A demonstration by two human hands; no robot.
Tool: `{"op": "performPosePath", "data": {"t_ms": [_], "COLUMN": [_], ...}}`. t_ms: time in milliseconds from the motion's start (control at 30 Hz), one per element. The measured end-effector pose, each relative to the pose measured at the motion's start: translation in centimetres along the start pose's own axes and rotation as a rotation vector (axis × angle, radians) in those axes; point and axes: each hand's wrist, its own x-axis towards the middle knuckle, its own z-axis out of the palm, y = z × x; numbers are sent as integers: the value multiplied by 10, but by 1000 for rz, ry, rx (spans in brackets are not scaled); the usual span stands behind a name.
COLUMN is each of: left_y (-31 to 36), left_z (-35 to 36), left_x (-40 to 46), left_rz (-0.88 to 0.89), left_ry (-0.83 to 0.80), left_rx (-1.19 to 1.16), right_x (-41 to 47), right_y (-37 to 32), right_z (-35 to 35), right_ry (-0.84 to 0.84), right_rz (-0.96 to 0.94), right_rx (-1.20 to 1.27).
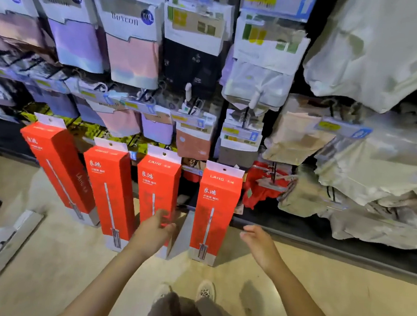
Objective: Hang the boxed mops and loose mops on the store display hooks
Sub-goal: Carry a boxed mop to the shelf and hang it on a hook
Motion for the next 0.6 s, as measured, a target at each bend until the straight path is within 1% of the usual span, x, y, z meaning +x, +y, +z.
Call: {"op": "performPosePath", "data": {"t_ms": [167, 233, 333, 433, 533, 600], "left_y": [2, 2, 4, 7, 5, 2], "left_z": [14, 24, 41, 56, 68, 73], "left_x": [94, 131, 179, 219, 250, 263], "left_rz": [-3, 9, 44, 95, 142, 178], "left_ry": [-86, -134, -201, -237, -298, -309], "left_rx": [-39, -22, -14, -28, -106, -120], "right_x": [74, 103, 145, 178, 202, 213], "right_y": [1, 1, 1, 4, 10, 12], "right_z": [14, 17, 20, 22, 25, 26], "right_ry": [-47, -31, 16, 41, 22, -8], "right_rz": [96, 118, 99, 66, 22, -15], "right_rx": [19, 68, 136, 125, 91, 108]}}
